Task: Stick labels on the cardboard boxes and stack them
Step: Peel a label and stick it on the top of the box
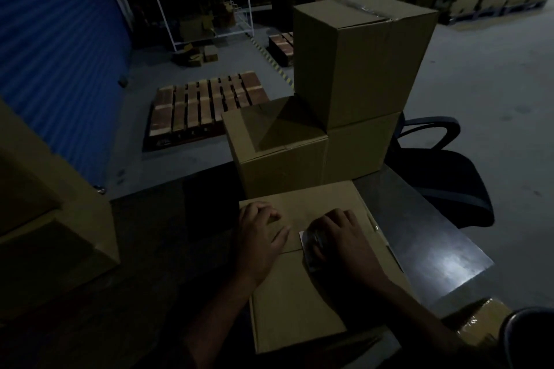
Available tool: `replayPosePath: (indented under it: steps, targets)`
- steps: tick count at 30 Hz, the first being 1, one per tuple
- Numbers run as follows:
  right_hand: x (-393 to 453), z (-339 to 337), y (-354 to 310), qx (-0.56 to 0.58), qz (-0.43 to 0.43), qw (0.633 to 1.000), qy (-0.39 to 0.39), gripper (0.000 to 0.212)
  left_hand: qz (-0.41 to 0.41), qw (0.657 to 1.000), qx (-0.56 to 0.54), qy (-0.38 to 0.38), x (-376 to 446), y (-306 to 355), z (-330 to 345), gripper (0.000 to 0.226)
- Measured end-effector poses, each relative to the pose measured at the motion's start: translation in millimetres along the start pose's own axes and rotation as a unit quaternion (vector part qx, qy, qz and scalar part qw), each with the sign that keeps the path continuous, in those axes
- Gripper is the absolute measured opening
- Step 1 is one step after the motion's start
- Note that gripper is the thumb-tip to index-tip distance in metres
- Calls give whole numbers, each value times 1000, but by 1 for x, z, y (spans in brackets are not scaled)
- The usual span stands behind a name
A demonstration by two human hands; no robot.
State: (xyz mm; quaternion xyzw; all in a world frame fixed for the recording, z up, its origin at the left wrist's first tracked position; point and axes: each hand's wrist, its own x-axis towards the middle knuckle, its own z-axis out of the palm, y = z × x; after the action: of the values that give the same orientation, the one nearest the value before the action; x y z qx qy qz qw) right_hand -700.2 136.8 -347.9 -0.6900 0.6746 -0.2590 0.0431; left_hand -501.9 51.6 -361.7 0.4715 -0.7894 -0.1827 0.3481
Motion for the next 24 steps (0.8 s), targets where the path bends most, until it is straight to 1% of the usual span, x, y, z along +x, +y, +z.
replayPosePath:
  steps: [3, 6, 9, 12, 14, 16, 18, 20, 24]
  targets:
    - [-3, -1, -1, -5, 8, 1000, 8, 17, 3, 1000, 0, 3, 0, -1, 0, 28]
    - [-2, -1, -2, -12, 10, 1000, 14, 16, -5, 1000, 6, -4, 0, -1, 1, 23]
    - [-3, -2, -2, -4, 17, 1000, 21, 12, -6, 1000, 17, -6, 0, 1, 0, 25]
    - [-14, -3, 1, -49, 39, 998, 10, 21, -14, 999, 47, -12, 6, 4, -2, 38]
    - [-28, -10, -2, -92, 99, 991, 14, 33, -33, 996, 71, -32, 15, 7, -2, 55]
    - [-44, -19, -11, -127, 178, 975, 22, 35, -45, 993, 85, -72, 26, 9, -3, 75]
    - [-61, -24, -19, -165, 216, 962, 21, 40, -51, 988, 91, -113, 37, 10, -6, 91]
    - [-74, -26, -22, -188, 218, 957, 31, 49, -62, 984, 98, -132, 44, 10, -10, 96]
    - [-84, -27, -24, -186, 170, 966, 66, 60, -66, 983, 129, -110, 45, 1, -8, 82]
